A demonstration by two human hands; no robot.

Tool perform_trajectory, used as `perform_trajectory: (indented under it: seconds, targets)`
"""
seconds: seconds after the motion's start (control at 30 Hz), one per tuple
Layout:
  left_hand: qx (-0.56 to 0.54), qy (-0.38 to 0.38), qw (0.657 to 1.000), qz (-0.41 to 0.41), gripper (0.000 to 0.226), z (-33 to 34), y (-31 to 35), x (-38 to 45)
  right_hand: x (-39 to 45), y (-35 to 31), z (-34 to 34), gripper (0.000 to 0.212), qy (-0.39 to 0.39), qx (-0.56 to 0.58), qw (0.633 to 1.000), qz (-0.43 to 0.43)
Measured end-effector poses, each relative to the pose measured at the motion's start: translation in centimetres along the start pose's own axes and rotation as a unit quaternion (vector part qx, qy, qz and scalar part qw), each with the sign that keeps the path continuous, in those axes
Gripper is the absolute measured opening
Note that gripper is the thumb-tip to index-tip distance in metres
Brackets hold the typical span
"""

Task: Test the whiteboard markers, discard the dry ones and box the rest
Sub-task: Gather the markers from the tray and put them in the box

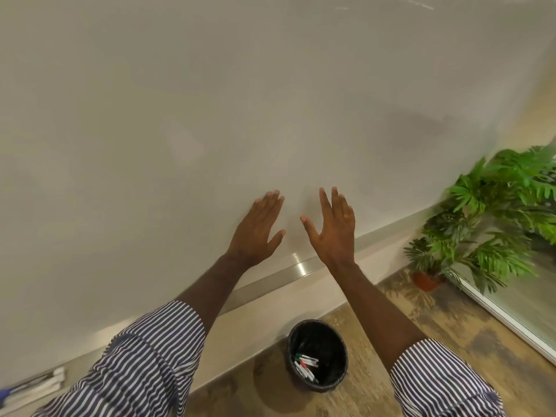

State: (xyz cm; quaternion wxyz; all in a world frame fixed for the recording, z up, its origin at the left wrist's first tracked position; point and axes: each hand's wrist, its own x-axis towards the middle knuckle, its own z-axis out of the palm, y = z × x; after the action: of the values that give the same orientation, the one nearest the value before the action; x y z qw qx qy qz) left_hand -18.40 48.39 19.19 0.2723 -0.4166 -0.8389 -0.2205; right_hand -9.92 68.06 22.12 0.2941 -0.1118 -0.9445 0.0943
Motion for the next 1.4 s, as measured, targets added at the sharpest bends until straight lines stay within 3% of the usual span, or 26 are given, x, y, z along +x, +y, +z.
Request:
perform_trajectory:
  seconds: [0.73,1.13,1.4]
  targets:
    - [0.134,0.011,0.979,-0.153,0.070,-21.6,-6.7,-20.9,-10.4,-25.4,0.9,0.081,-0.053,0.085,0.982,-0.161]
    - [0.226,-0.005,0.919,-0.322,0.076,-32.5,-10.4,-36.9,-17.9,-42.0,2.4,0.083,-0.099,0.172,0.943,-0.267]
    - [0.252,0.016,0.873,-0.418,0.074,-38.8,-10.9,-47.7,-23.5,-52.4,4.0,0.081,-0.145,0.214,0.894,-0.365]
